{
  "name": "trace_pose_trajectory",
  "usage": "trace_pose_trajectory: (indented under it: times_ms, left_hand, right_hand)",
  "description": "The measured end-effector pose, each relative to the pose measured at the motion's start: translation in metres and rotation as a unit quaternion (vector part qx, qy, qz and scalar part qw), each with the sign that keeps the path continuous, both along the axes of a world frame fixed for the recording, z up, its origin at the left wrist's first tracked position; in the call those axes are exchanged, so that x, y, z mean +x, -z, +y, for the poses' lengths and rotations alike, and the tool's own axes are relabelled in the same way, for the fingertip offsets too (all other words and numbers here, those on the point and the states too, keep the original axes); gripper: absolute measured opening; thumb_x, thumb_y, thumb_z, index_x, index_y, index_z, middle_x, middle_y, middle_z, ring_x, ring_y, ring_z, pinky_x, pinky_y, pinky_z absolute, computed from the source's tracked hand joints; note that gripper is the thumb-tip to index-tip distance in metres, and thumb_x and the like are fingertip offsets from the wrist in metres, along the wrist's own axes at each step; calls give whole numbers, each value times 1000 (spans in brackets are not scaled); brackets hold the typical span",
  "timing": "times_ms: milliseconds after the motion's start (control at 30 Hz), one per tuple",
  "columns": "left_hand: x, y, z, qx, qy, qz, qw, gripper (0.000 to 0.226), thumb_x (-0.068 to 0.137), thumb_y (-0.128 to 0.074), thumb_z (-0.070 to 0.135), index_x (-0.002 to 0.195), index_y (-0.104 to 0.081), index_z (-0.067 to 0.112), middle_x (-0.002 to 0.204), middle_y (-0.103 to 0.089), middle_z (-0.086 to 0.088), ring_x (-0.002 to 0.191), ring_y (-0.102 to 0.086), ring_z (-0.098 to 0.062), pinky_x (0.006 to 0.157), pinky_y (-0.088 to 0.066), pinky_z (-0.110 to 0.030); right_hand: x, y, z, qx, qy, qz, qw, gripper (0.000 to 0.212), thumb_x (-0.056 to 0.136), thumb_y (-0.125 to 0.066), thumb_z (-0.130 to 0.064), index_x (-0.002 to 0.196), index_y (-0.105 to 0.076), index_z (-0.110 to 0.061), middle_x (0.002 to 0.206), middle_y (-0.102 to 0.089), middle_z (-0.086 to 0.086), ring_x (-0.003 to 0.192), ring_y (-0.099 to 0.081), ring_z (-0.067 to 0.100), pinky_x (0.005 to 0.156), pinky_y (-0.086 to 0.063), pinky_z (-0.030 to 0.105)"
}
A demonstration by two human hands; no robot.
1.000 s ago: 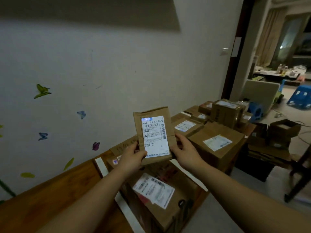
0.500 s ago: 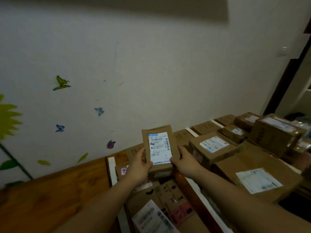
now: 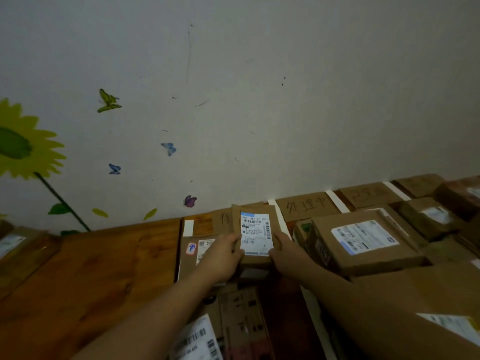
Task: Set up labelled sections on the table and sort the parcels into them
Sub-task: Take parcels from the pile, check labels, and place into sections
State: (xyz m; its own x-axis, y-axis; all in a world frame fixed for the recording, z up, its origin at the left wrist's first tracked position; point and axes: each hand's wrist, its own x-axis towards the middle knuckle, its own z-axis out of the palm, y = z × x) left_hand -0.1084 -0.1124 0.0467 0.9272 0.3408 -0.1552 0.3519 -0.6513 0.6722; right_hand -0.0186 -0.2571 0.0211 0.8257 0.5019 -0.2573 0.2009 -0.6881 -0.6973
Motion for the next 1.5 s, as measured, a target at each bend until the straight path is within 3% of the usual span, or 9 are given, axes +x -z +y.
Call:
trace_pose_trajectory:
  times_ms: [100, 233, 367, 500, 667, 967, 1167, 1433, 1500]
  left_hand:
    - [4, 2, -4, -15, 3, 15, 1000, 43, 95, -52, 21, 138, -44, 23, 137, -46, 1, 120, -51, -15, 91, -43, -19]
    - [10, 9, -9, -6, 15, 53, 998, 47, 93, -55, 21, 139, -43, 22, 138, -49, -1, 121, -52, -17, 100, -46, -29]
    - [12, 18, -15, 42, 49, 132, 989, 45, 94, -54, 20, 138, -44, 19, 136, -52, -3, 121, -52, -19, 95, -42, -26]
    - [8, 28, -16, 117, 82, 168, 975, 46, 93, -55, 24, 138, -46, 20, 136, -53, -5, 120, -52, -20, 99, -41, -28]
    - [1, 34, -8, 144, 76, 150, 975, 38, 90, -59, 29, 127, -55, 21, 126, -57, -6, 116, -50, -22, 98, -42, -32]
    - [2, 41, 0, 191, 84, 138, 968, 54, 90, -54, 43, 140, -42, 26, 158, -15, 0, 142, -15, -27, 115, -19, -42]
    - [3, 43, 4, 167, 85, 124, 975, 50, 88, -56, 47, 133, -50, 26, 139, -42, 2, 127, -36, -19, 107, -34, -40]
    - [-1, 38, 6, 153, 64, 117, 979, 54, 86, -57, 49, 136, -46, 33, 142, -40, 4, 130, -34, -19, 109, -32, -39]
    - [-3, 36, 7, 152, 60, 117, 980, 54, 87, -56, 47, 137, -44, 33, 145, -37, 5, 132, -32, -19, 110, -31, -39]
  right_hand:
    - [11, 5, -5, -30, -25, -30, 999, 38, 99, -44, -21, 137, -37, -22, 135, -51, 4, 108, -54, 13, 85, -46, 22]
    - [19, 12, -13, -55, -32, -54, 996, 34, 97, -47, -23, 131, -42, -22, 124, -55, 3, 104, -55, 13, 93, -50, 33]
    - [17, 26, -18, -80, -50, -25, 995, 37, 96, -48, -22, 132, -43, -21, 118, -58, 4, 92, -57, 11, 83, -54, 27]
    - [9, 39, -18, -78, -68, 24, 994, 57, 94, -52, -18, 145, -28, -24, 134, -51, 10, 110, -56, 19, 91, -51, 32]
    - [-1, 52, -20, -53, -86, 51, 994, 57, 91, -56, -21, 142, -33, -31, 143, -44, 6, 126, -50, 24, 97, -50, 40]
    - [5, 56, -14, -40, -84, 29, 995, 60, 92, -56, -21, 145, -29, -30, 147, -41, 3, 126, -49, 22, 94, -52, 34]
    - [8, 58, -11, -45, -85, 27, 995, 53, 93, -55, -24, 141, -34, -31, 140, -47, 4, 115, -56, 19, 87, -54, 29]
    - [11, 53, -7, -77, -96, 16, 992, 52, 93, -54, -30, 142, -35, -27, 142, -43, 7, 110, -56, 17, 84, -53, 25]
    - [9, 48, -7, -85, -99, 9, 991, 50, 92, -54, -30, 139, -37, -28, 144, -40, 8, 114, -54, 19, 90, -51, 30]
